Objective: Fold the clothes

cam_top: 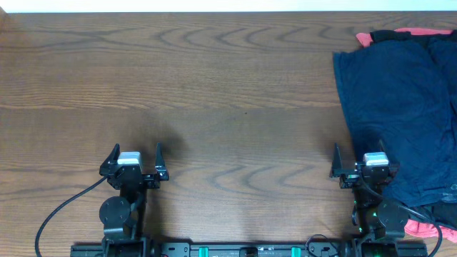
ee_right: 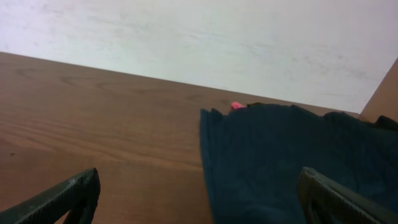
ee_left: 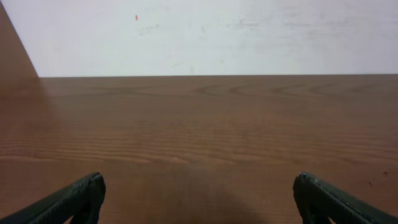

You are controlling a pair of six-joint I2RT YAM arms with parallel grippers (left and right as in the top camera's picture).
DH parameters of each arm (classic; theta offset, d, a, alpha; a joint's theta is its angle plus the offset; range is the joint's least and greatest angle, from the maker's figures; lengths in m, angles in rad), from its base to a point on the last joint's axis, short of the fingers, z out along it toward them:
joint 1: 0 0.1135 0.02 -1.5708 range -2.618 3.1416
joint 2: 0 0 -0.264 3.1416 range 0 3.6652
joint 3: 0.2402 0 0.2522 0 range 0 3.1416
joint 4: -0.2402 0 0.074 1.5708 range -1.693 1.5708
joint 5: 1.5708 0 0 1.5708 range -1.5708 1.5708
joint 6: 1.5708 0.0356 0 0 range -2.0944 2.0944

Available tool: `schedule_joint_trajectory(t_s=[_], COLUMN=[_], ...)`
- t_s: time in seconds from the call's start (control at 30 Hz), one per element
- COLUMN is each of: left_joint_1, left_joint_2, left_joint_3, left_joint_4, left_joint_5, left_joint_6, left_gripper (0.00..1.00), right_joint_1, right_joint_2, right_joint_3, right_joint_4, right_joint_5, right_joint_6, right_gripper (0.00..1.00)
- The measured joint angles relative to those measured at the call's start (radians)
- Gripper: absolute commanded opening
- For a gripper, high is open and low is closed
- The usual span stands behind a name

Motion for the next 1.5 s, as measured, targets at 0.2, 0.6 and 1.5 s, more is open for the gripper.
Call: schedule_joint_trajectory(t_s=[0.2, 0.6, 1.5], left_joint_1=[0.0, 0.0, 0.0], left_joint_2=[0.0, 0.012, 0.961], left_joint_3=[0.0, 0.043, 1.005], left_joint_4=[0.0, -0.089, -0.842], left_joint_5=[0.0, 0.011, 0.246], left_joint_6=[0.0, -0.072, -0.133], left_gripper=[0.98, 0.98, 0.98], right_joint_1=[0.0, 0.0, 0.0], right_joint_2=[0.0, 0.033, 0.991], right_joint_3=[0.0, 0.015, 0.99], right_joint_4=[0.0, -0.038, -0.85], right_joint_5=[-0.002, -0.004, -0.017], right_joint_6=[0.035, 0.137, 0.153], right_gripper=[0.99, 0.99, 0.99])
